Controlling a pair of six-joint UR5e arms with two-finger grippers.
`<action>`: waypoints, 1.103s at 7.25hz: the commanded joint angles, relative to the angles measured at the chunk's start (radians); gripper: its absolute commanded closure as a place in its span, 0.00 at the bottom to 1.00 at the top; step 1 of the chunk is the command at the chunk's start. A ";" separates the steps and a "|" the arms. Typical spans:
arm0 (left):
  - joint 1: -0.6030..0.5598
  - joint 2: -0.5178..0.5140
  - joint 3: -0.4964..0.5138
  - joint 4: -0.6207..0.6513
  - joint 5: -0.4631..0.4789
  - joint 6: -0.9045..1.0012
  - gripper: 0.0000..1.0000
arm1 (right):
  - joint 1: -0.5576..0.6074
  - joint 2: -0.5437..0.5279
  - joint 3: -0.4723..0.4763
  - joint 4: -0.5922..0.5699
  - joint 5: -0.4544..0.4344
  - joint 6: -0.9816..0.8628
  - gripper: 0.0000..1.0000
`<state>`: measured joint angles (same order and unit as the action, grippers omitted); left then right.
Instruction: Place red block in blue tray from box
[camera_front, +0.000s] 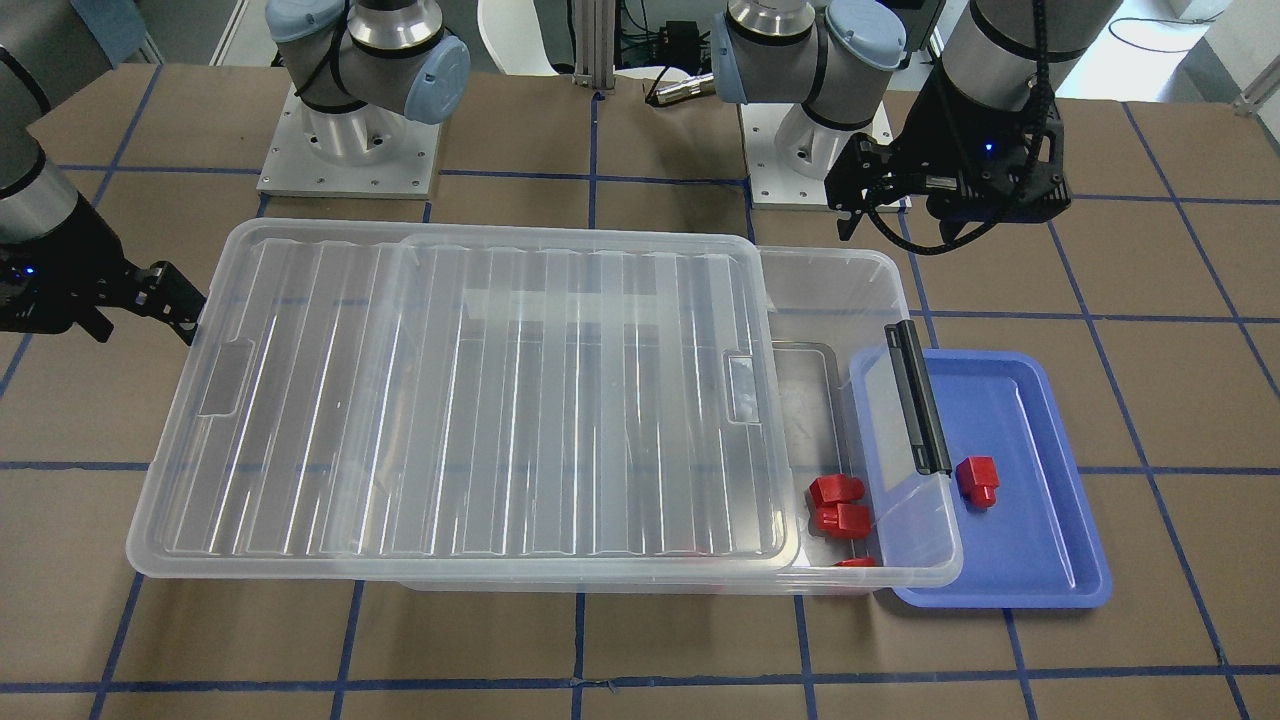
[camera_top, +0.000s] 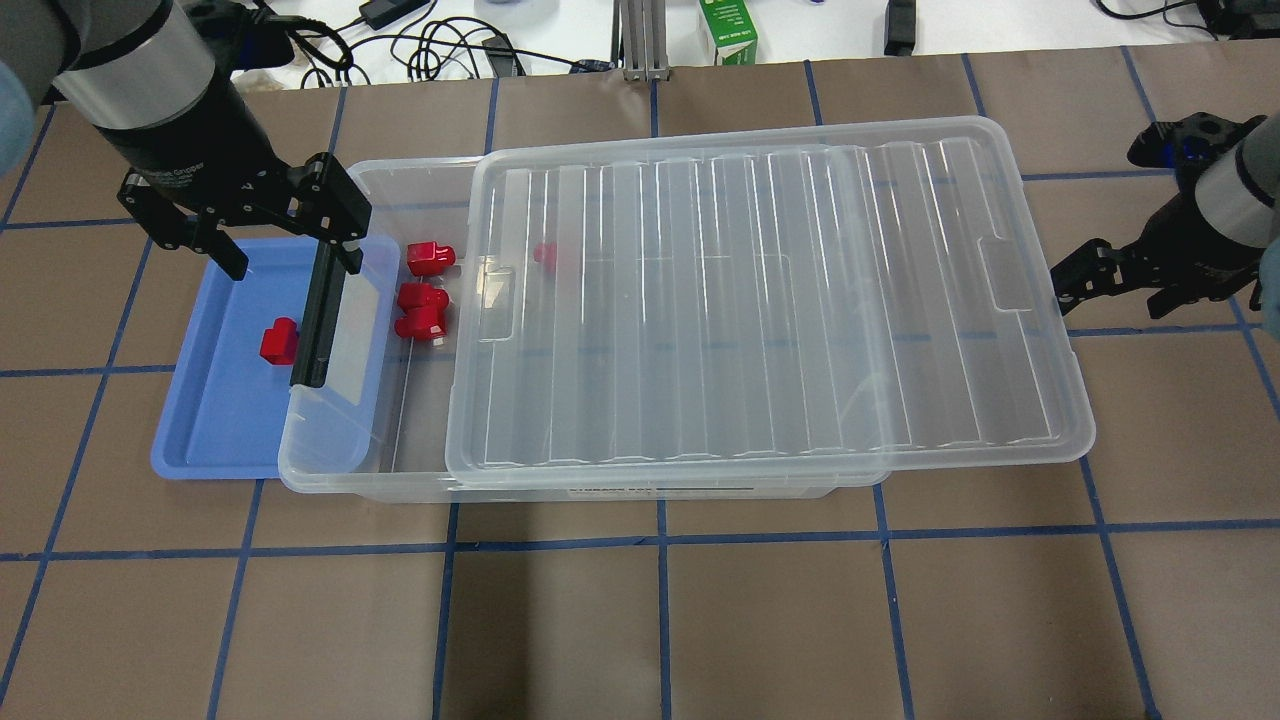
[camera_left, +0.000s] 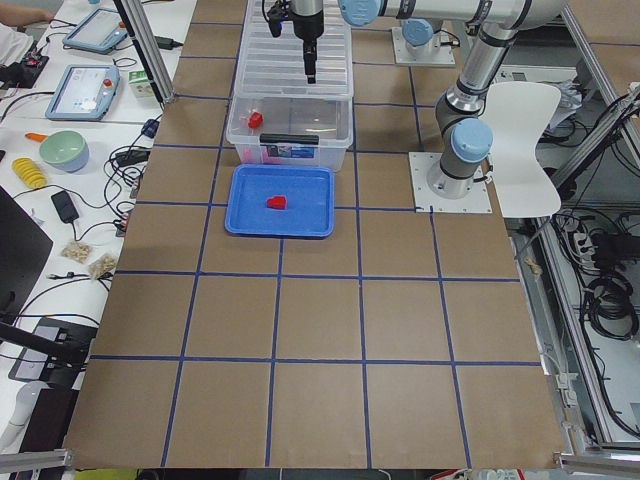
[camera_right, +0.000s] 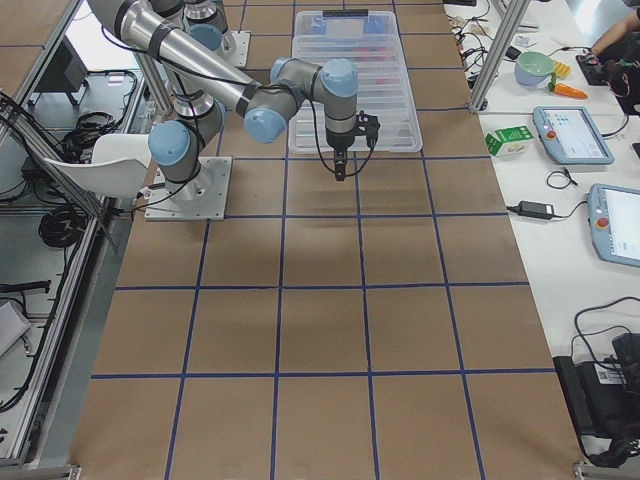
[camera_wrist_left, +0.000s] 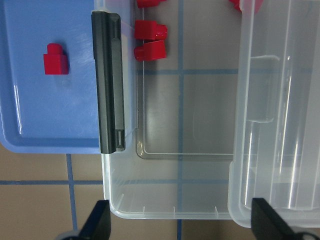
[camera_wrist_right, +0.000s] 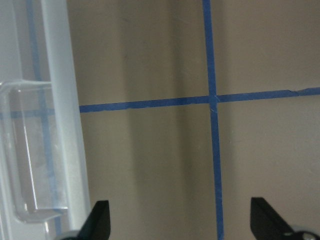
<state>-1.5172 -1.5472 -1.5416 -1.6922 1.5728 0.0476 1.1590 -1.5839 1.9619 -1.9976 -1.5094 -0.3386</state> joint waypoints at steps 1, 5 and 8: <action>0.000 -0.001 0.000 0.000 -0.002 0.000 0.00 | 0.066 0.001 0.000 -0.001 -0.002 0.091 0.00; 0.002 -0.001 -0.006 0.002 0.000 0.000 0.00 | 0.166 0.009 -0.006 -0.038 -0.003 0.211 0.00; 0.002 -0.001 -0.006 0.002 0.001 0.000 0.00 | 0.264 0.010 -0.008 -0.069 -0.003 0.243 0.00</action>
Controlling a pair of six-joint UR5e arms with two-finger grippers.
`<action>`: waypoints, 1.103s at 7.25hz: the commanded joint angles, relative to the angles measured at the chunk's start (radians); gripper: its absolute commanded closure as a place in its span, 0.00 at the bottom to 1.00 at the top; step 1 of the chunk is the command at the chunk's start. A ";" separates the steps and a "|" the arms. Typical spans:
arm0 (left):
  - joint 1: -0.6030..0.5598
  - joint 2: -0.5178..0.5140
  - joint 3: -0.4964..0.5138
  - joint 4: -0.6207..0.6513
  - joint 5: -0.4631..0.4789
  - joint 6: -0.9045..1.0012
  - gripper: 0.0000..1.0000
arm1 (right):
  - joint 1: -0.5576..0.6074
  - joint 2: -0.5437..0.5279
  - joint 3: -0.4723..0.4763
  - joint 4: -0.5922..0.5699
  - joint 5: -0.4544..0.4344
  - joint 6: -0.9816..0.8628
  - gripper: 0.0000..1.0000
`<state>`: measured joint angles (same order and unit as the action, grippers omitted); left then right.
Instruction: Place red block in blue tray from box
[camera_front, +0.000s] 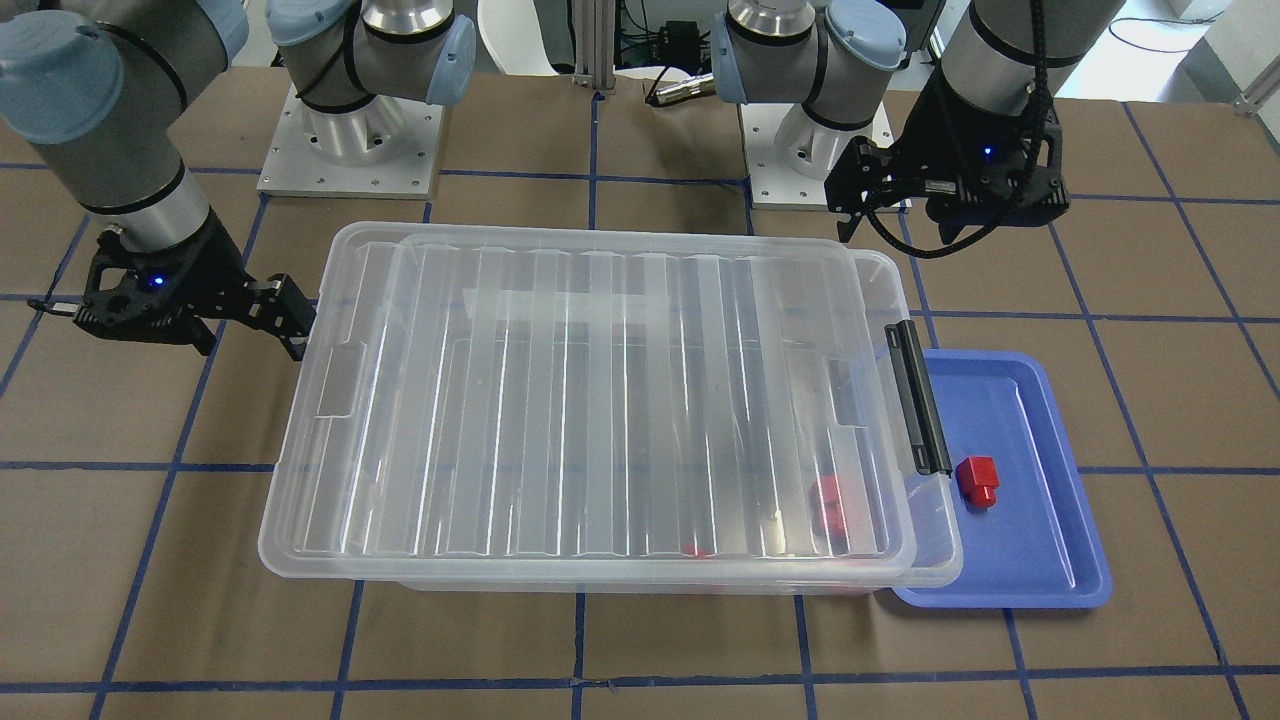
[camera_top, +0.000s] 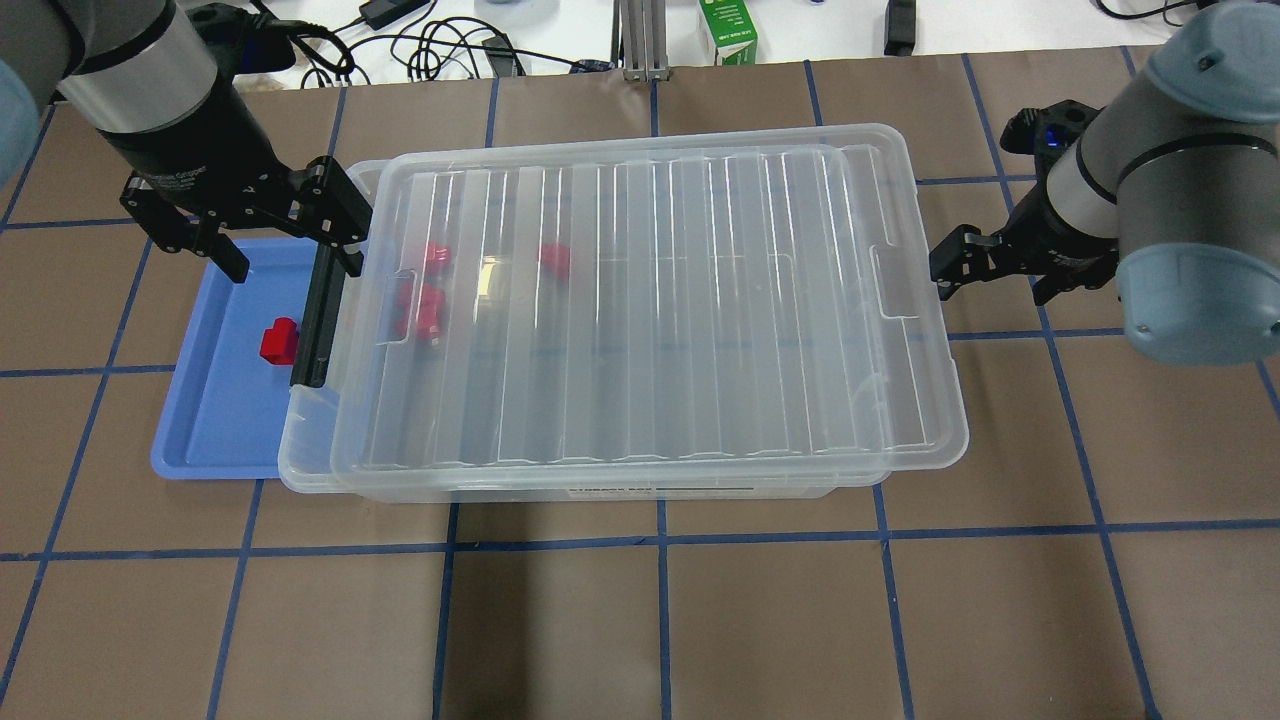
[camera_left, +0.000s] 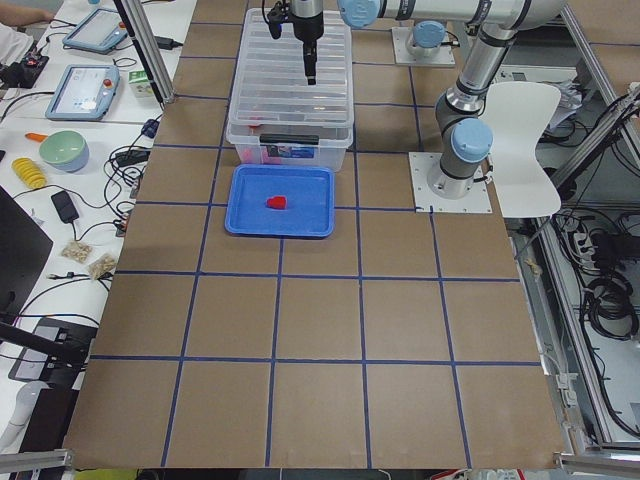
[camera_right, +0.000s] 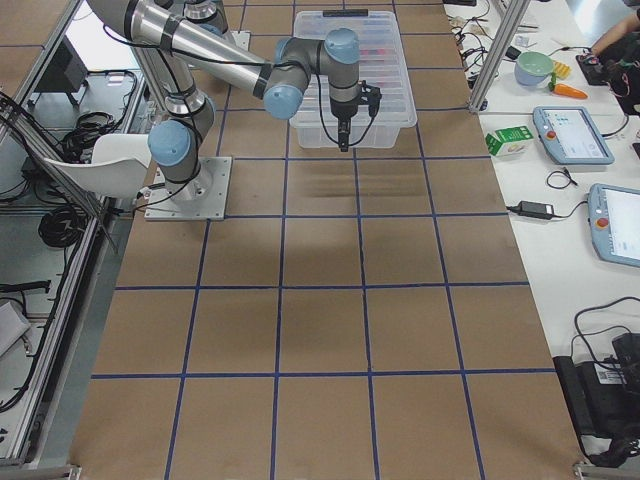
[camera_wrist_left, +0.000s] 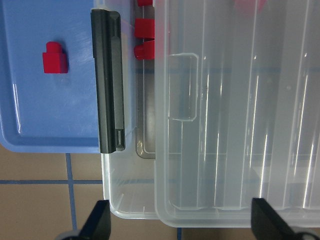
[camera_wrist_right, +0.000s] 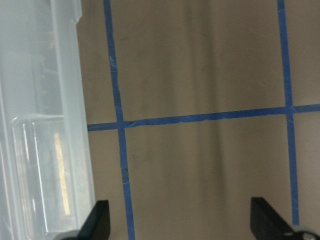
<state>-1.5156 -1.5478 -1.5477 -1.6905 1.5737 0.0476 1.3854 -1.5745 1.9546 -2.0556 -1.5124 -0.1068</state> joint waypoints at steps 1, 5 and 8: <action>0.000 0.000 0.000 -0.002 0.000 0.000 0.00 | 0.050 0.002 0.000 -0.012 0.000 0.027 0.00; 0.000 0.000 0.000 0.000 0.000 0.000 0.00 | 0.047 0.008 -0.092 0.023 -0.023 0.010 0.00; 0.000 0.000 0.000 0.000 -0.001 0.000 0.00 | 0.049 -0.103 -0.253 0.326 -0.020 0.026 0.00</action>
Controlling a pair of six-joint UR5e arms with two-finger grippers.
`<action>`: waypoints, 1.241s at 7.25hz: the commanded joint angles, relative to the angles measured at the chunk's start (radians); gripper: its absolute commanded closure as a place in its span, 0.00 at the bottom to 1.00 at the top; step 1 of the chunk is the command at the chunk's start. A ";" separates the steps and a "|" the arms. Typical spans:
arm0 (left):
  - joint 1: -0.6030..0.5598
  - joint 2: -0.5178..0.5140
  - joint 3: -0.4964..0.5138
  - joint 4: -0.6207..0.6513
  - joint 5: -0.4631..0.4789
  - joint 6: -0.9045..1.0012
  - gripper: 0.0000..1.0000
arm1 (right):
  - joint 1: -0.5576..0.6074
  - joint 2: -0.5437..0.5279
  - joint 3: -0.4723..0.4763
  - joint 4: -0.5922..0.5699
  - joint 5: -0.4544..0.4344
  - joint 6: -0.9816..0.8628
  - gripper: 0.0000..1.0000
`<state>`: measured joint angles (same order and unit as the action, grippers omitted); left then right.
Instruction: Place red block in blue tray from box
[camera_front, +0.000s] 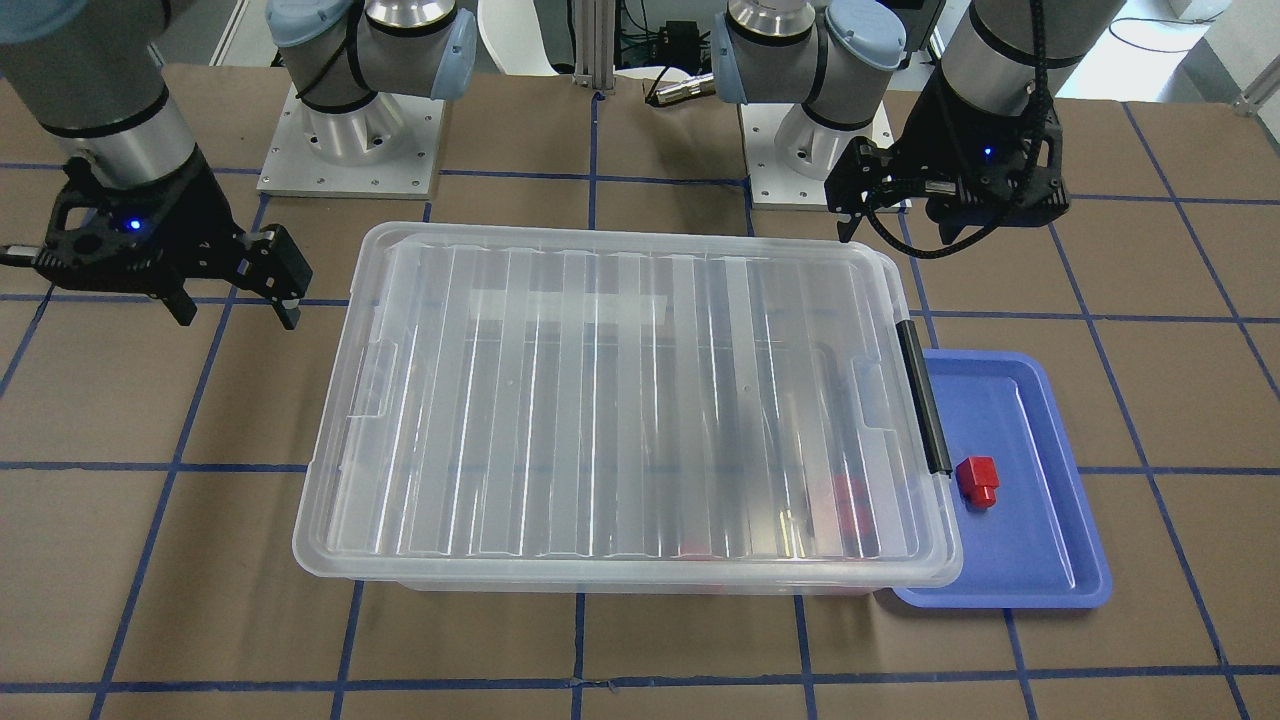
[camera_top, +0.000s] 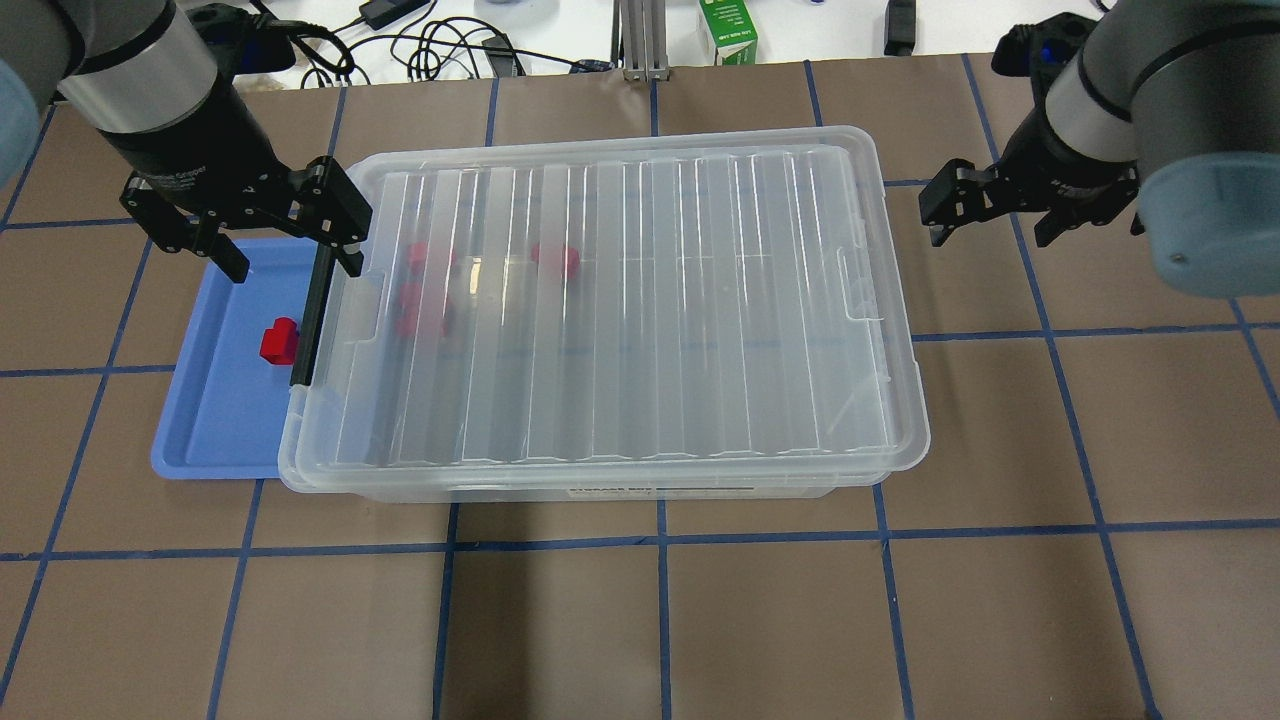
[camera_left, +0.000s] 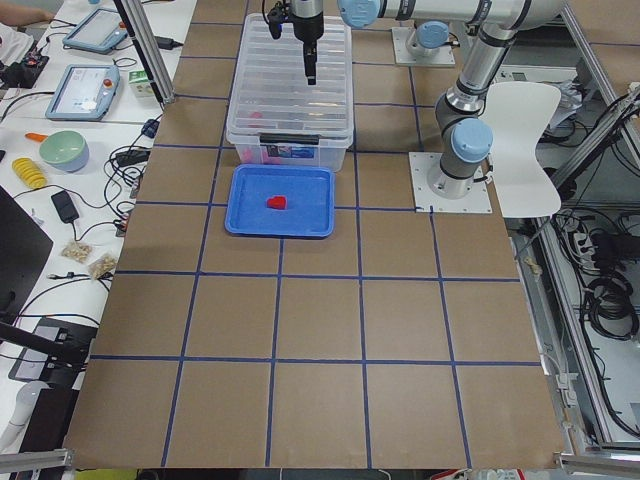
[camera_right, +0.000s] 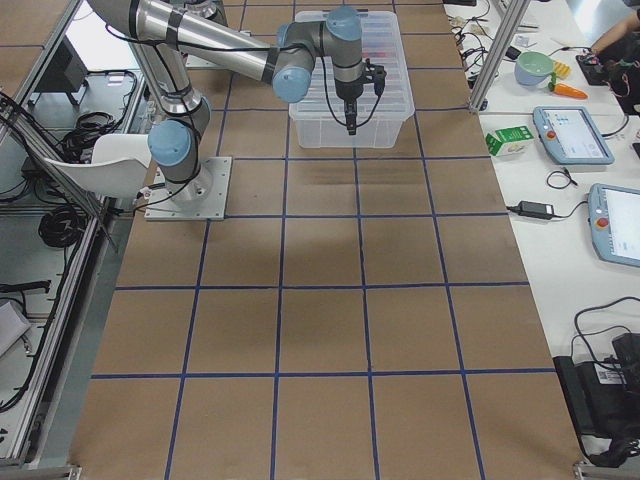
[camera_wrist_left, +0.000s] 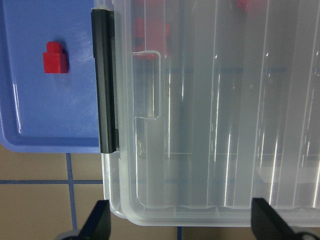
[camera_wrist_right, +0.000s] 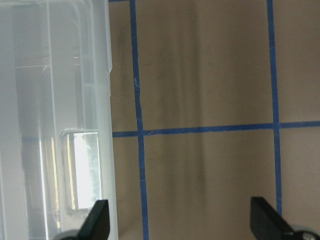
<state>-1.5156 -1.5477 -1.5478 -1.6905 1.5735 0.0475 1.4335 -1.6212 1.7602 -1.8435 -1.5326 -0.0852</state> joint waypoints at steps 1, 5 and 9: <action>-0.001 0.001 0.000 -0.002 -0.001 0.000 0.00 | 0.004 -0.101 -0.086 0.198 0.000 0.016 0.00; -0.006 0.001 0.000 -0.003 -0.001 -0.011 0.00 | 0.183 -0.097 -0.119 0.242 -0.001 0.203 0.00; -0.005 0.001 0.000 -0.003 -0.001 -0.011 0.00 | 0.183 -0.077 -0.125 0.234 -0.015 0.203 0.00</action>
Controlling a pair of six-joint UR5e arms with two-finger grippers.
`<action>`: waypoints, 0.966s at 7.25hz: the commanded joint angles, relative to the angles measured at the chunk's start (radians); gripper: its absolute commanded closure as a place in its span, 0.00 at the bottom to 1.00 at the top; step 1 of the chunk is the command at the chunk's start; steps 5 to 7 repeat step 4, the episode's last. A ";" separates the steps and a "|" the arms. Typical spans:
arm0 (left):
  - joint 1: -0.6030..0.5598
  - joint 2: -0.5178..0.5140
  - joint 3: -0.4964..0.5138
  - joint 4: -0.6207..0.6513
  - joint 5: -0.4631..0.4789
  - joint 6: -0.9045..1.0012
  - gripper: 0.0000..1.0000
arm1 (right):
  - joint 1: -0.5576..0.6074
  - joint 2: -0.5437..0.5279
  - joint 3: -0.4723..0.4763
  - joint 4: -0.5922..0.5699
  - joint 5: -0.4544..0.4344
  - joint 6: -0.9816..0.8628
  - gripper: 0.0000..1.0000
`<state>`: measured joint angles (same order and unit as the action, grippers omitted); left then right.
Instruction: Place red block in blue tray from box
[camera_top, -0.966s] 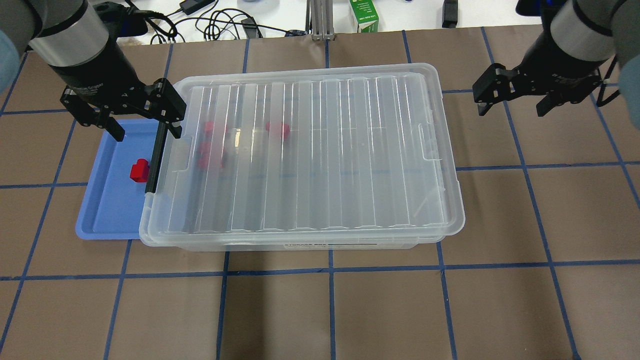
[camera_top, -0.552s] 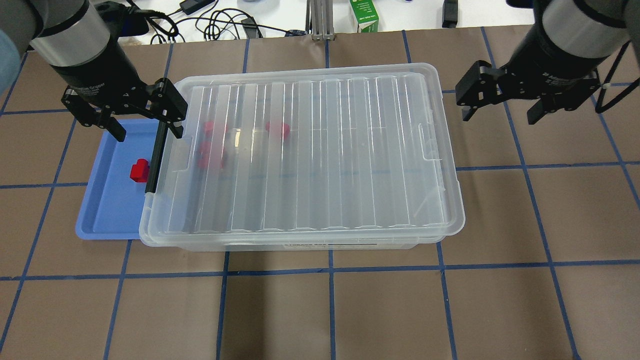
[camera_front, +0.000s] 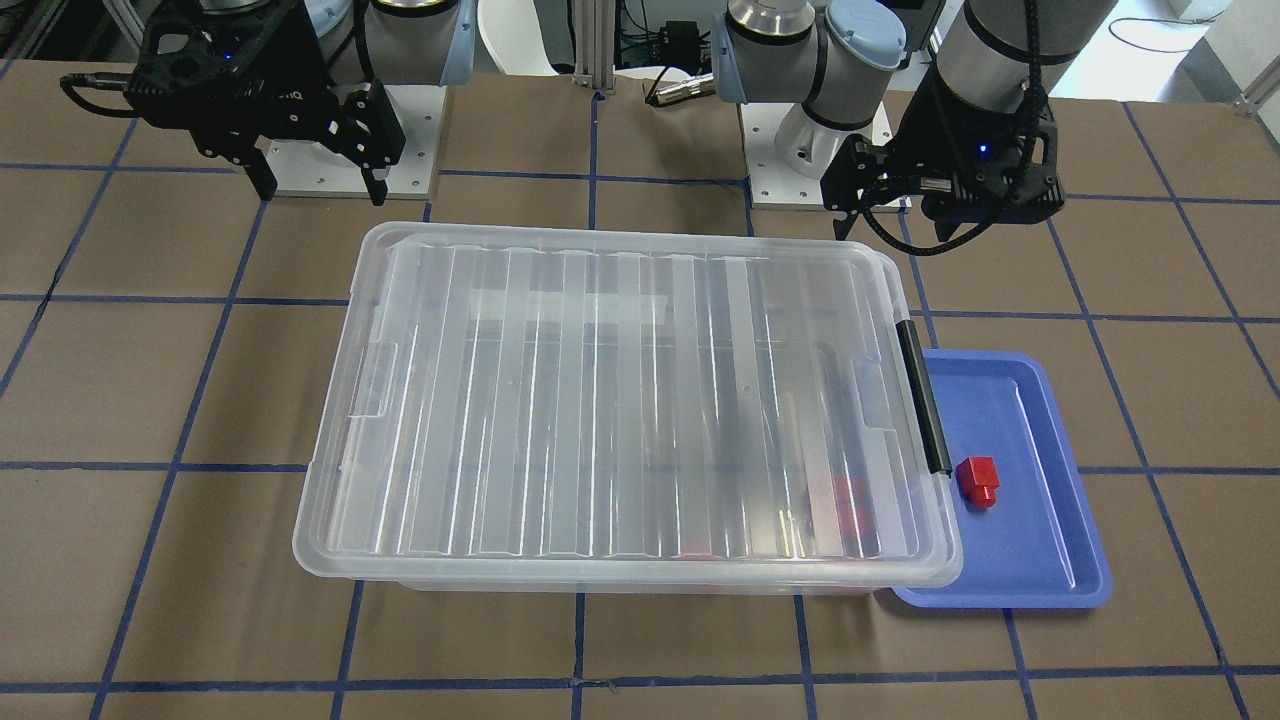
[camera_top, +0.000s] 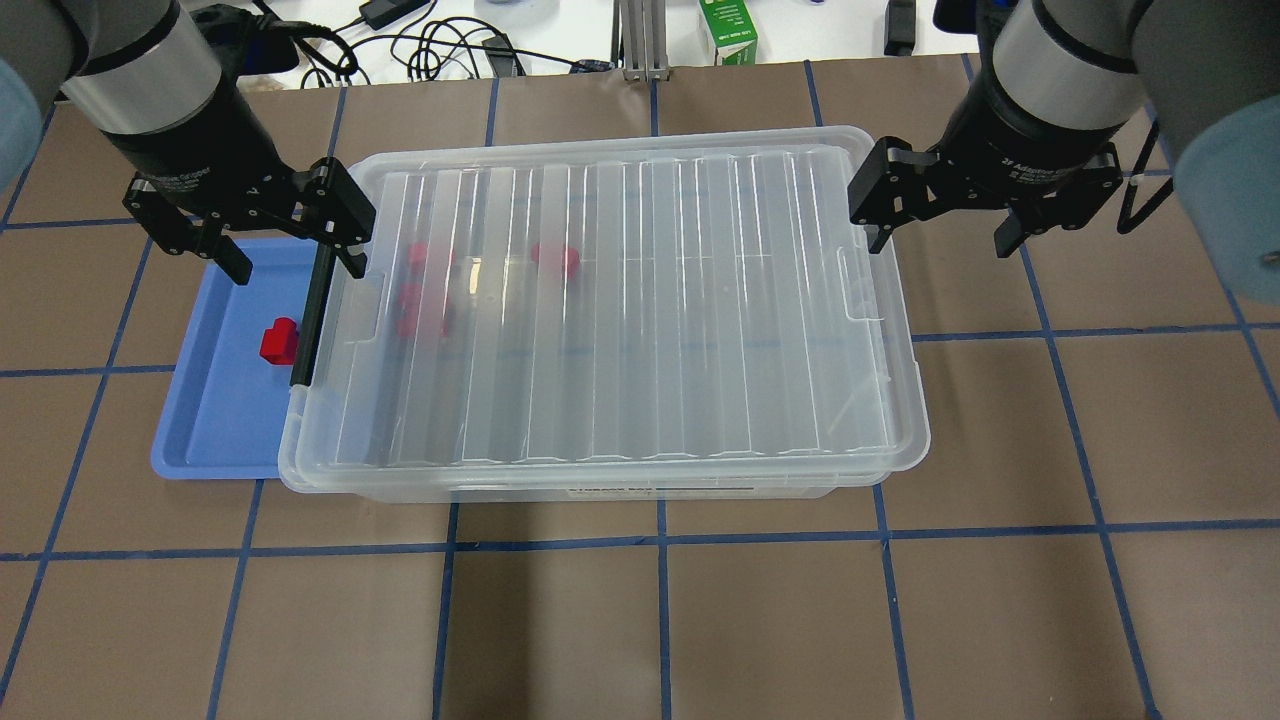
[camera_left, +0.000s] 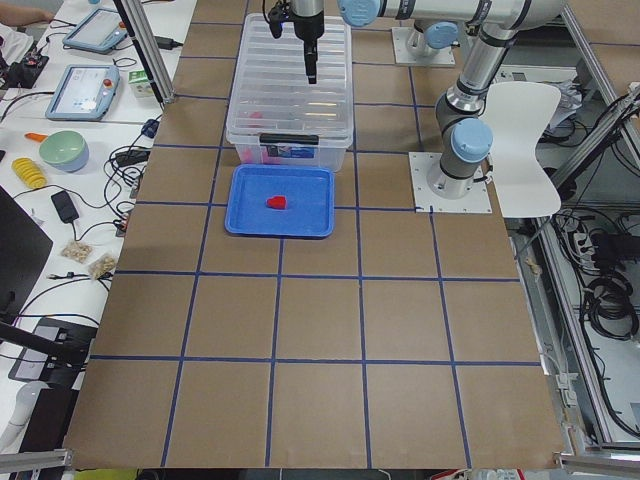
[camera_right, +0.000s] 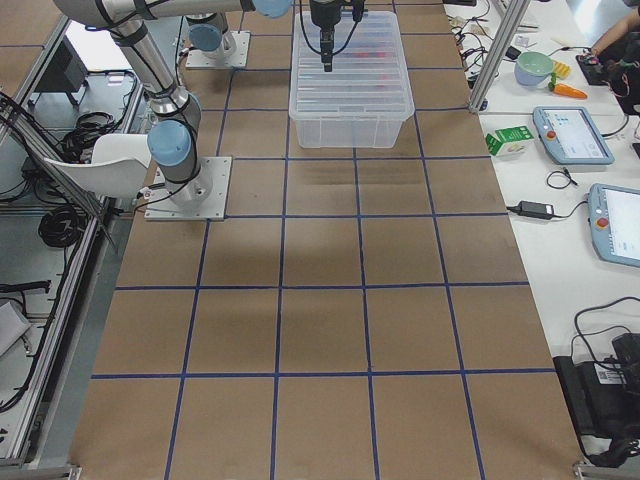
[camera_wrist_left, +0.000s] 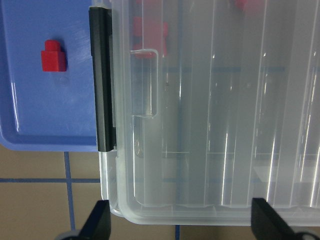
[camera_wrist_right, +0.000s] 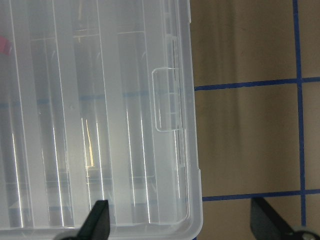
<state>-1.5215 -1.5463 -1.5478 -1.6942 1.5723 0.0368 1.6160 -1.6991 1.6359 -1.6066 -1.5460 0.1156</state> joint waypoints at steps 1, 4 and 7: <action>0.001 0.000 -0.002 -0.002 0.000 0.000 0.00 | 0.001 0.001 -0.001 -0.004 0.000 0.002 0.00; 0.001 0.006 0.000 -0.015 0.000 0.002 0.00 | 0.001 0.001 -0.001 -0.003 -0.002 0.001 0.00; 0.001 0.006 0.000 -0.015 0.000 0.002 0.00 | 0.001 0.001 -0.001 -0.003 -0.002 0.001 0.00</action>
